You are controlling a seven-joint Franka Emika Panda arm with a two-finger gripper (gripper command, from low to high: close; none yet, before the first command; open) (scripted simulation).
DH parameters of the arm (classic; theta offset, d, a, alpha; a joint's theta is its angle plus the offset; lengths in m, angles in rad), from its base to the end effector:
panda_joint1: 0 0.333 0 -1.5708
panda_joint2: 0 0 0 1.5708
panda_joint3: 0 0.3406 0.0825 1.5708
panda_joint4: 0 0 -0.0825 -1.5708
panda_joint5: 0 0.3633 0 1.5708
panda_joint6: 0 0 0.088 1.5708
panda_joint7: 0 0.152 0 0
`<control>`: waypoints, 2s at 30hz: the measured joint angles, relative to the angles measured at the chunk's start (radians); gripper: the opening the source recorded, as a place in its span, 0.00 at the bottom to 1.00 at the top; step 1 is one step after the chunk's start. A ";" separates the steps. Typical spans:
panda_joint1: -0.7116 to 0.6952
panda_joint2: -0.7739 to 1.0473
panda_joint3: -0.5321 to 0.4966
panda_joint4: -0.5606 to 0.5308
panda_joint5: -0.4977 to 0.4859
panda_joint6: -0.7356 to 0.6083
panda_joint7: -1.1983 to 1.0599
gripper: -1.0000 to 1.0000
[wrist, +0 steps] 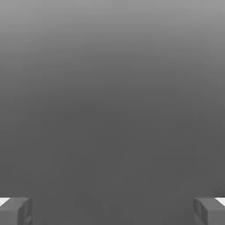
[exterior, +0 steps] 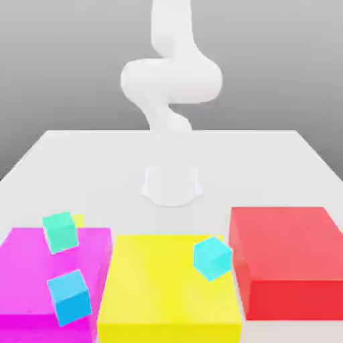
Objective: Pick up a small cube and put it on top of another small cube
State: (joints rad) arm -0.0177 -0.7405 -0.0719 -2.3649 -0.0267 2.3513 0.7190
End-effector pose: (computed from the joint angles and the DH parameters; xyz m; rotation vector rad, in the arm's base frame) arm 0.3634 -0.0423 0.6470 -2.5137 1.0578 -0.9717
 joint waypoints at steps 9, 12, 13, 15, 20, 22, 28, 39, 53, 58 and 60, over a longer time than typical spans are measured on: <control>-0.084 0.262 -0.284 -0.262 -0.108 0.217 -0.340 0.50; -0.119 0.358 -0.376 -0.354 -0.144 0.296 -0.463 0.50; -0.132 0.394 -0.409 -0.386 -0.157 0.324 -0.507 0.50; -0.160 0.470 -0.477 -0.454 -0.183 0.386 -0.600 0.50; -0.222 0.616 -0.594 -0.585 -0.224 0.506 -0.787 0.50; -0.208 0.645 -0.611 -0.587 -0.185 0.527 -0.832 0.50; -0.141 0.729 -0.618 -0.566 0.036 0.581 -0.999 0.50; -0.320 0.895 -0.300 -0.518 0.583 0.675 -1.394 0.50; -0.510 0.984 -0.054 -0.501 0.789 0.744 -1.543 0.00; -0.402 0.925 -0.201 -0.512 0.649 0.698 -1.442 0.00; -0.357 0.897 -0.266 -0.519 0.572 0.679 -1.387 0.00</control>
State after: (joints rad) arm -0.3742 0.1565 -0.3378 -2.8840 0.5455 3.0300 -0.6675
